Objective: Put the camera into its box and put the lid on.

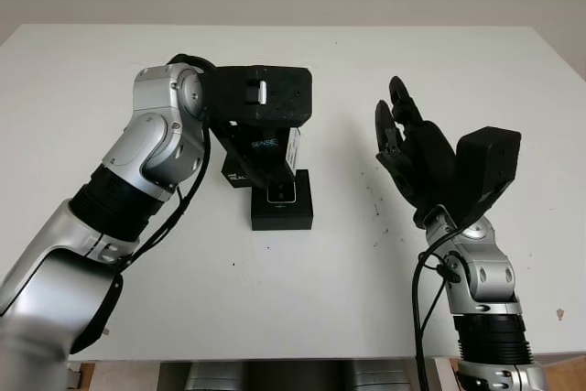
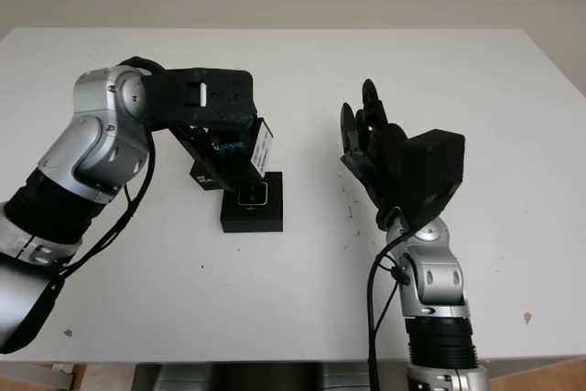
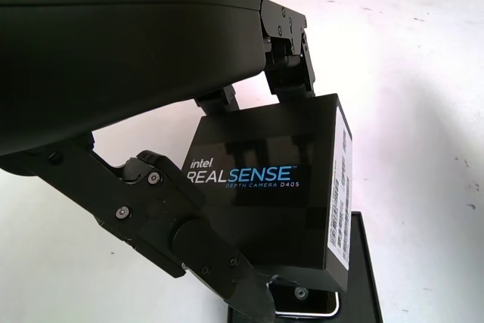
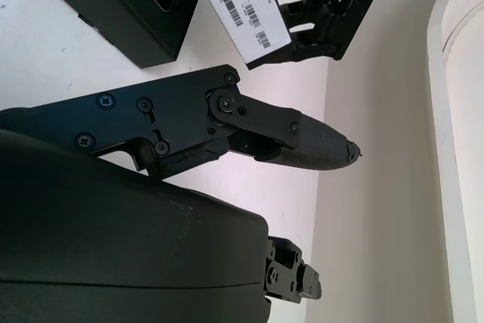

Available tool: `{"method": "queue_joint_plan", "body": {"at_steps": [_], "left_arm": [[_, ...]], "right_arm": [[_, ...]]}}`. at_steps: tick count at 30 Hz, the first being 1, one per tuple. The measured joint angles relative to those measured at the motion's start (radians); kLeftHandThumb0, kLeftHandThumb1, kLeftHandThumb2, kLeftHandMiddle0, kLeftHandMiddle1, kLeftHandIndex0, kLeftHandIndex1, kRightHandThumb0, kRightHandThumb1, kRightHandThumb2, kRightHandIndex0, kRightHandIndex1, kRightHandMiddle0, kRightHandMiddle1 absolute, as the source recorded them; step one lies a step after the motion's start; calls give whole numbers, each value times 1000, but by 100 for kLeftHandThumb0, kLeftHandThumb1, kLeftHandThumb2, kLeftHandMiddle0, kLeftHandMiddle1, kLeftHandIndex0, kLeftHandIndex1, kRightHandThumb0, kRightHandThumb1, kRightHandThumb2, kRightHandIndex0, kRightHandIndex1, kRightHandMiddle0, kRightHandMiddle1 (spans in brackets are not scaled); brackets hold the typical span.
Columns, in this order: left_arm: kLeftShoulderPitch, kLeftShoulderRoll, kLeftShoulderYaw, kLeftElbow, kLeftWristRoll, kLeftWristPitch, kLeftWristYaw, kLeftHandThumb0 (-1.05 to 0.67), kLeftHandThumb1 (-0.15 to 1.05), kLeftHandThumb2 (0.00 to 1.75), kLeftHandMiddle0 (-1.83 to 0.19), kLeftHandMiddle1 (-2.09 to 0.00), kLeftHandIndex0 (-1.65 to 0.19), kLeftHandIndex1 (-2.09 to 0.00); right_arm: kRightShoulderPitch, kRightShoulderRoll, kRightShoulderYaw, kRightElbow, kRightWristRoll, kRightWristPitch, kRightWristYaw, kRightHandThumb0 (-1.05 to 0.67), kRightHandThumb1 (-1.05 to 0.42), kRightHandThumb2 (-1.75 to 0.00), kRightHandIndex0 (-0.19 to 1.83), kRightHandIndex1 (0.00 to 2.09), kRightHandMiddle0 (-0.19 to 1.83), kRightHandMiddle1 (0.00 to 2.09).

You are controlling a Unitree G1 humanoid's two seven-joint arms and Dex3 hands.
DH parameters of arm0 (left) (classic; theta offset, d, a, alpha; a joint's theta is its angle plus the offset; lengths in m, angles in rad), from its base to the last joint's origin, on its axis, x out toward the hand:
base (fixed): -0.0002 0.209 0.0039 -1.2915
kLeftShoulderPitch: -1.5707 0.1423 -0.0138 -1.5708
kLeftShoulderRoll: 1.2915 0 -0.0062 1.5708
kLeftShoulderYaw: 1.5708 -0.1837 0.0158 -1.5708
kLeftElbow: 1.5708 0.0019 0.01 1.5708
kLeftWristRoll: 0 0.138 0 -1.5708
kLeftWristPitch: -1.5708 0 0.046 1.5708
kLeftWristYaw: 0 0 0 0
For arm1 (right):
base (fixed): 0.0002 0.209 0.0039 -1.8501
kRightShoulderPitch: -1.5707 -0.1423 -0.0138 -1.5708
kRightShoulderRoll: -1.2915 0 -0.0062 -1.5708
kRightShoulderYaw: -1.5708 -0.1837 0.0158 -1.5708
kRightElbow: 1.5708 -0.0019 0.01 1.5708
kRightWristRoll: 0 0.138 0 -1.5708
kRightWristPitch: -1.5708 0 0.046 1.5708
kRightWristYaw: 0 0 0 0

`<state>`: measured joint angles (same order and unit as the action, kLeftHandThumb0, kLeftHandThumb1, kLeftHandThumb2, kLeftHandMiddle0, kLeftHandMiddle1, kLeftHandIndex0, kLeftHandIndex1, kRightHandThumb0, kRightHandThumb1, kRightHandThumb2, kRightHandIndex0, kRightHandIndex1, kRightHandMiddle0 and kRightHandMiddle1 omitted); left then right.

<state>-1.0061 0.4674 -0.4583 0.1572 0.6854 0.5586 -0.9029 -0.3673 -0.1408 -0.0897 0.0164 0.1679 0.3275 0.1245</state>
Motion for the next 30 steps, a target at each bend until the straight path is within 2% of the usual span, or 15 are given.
{"method": "queue_joint_plan", "body": {"at_steps": [4, 6, 8, 12, 17, 18, 24, 30], "left_arm": [[0, -10, -5, 18, 2, 6, 5, -16, 83, 59, -65, -175, -50, -184], [-1, -15, -12, 23, 8, 10, 4, -17, 80, 59, -64, -173, -49, -177], [-3, -18, -23, 29, 16, 16, -2, -19, 82, 52, -67, -172, -49, -170], [-8, -26, -49, 32, 41, 46, -38, -18, 87, 41, -66, -170, -49, -173], [-12, -28, -53, 38, 42, 38, -63, -20, 88, 38, -67, -168, -53, -173], [-14, -28, -54, 41, 44, 44, -68, -19, 88, 38, -67, -171, -48, -172], [-48, -43, -74, 43, 66, 145, -122, -15, 92, 30, -64, -177, -35, -173], [-78, -49, -85, 34, 65, 186, -166, -14, 96, 28, -64, -177, -34, -172]], "right_arm": [[-1, 5, 1, 13, 0, -12, 1, -59, -105, -65, -15, 6, -15, 6], [-1, 6, 1, 16, 2, -12, 3, -59, -105, -66, -16, 5, -16, 5], [-6, 8, 2, 19, 4, -12, 4, -58, -105, -66, -16, 5, -16, 5], [-22, 9, 2, 33, 8, -12, 10, -59, -105, -66, -16, 5, -16, 5], [-33, 17, 3, 56, 8, -18, 10, -59, -105, -65, -16, 5, -15, 6], [-34, 19, 3, 62, 8, -23, 10, -58, -105, -66, -16, 5, -15, 6], [-47, 30, 6, 93, 6, -50, 15, -60, -105, -65, -17, 5, -17, 5], [-66, 42, 7, 125, 5, -62, 14, -61, -105, -64, -16, 5, -16, 5]]}}
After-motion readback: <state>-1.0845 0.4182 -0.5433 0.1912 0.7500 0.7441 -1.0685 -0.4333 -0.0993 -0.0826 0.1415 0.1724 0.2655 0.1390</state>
